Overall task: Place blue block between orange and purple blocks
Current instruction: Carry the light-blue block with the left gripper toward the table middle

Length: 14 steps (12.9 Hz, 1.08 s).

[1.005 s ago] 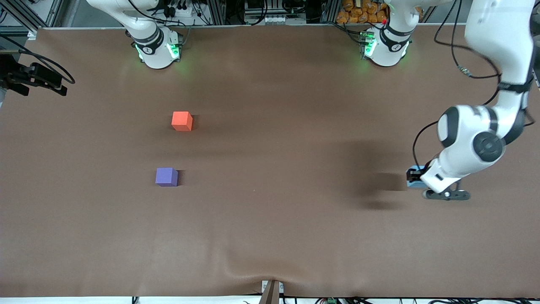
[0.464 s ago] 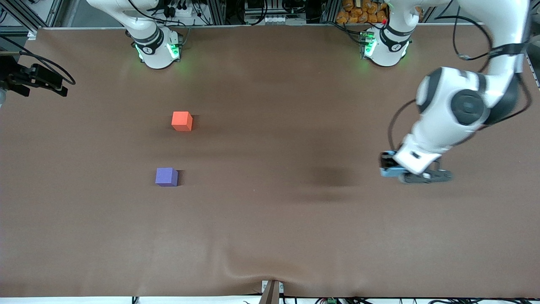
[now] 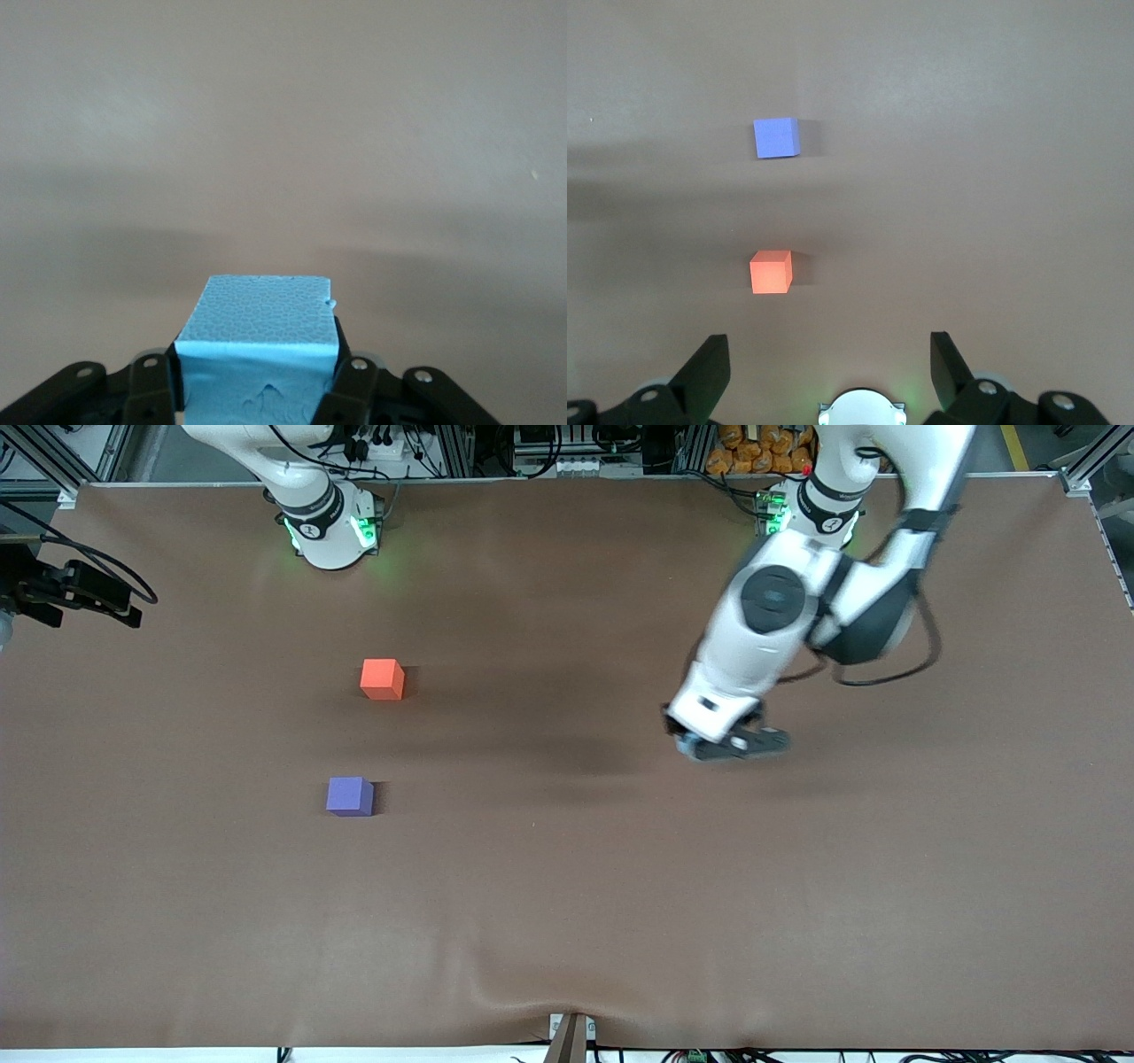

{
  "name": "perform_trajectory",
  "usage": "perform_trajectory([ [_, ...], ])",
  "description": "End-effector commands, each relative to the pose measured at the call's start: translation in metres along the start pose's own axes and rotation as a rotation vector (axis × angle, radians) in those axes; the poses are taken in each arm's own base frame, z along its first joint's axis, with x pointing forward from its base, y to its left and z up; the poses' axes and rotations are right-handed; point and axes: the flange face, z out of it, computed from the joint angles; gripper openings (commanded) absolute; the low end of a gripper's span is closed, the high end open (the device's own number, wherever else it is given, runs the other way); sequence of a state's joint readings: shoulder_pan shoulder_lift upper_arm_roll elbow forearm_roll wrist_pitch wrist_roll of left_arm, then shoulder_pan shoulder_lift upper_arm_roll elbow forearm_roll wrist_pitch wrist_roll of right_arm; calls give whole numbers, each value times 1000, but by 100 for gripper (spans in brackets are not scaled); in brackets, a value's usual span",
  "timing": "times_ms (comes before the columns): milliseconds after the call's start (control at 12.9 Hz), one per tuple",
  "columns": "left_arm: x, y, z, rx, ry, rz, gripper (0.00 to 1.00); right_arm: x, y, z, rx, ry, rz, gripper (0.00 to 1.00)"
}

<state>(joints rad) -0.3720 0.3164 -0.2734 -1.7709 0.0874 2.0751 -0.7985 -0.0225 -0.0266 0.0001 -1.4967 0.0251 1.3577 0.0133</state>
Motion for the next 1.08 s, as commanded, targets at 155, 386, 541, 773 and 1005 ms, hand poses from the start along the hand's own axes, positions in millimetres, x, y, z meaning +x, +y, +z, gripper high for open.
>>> perform_trajectory([
  [155,-68,109,41,12,-50,3,14,-1,-1,-1,17,-4,-9,100],
  [386,-134,178,90,45,-85,-30,14,-1,-2,-1,17,-4,-11,100],
  [541,-158,192,117,71,-100,-4,14,-1,-3,-1,17,-4,-12,100],
  [773,-173,213,147,45,-100,21,14,3,-3,6,17,-24,-13,100],
  [1005,-166,218,165,26,-54,33,18,5,-3,7,17,-23,-13,100],
])
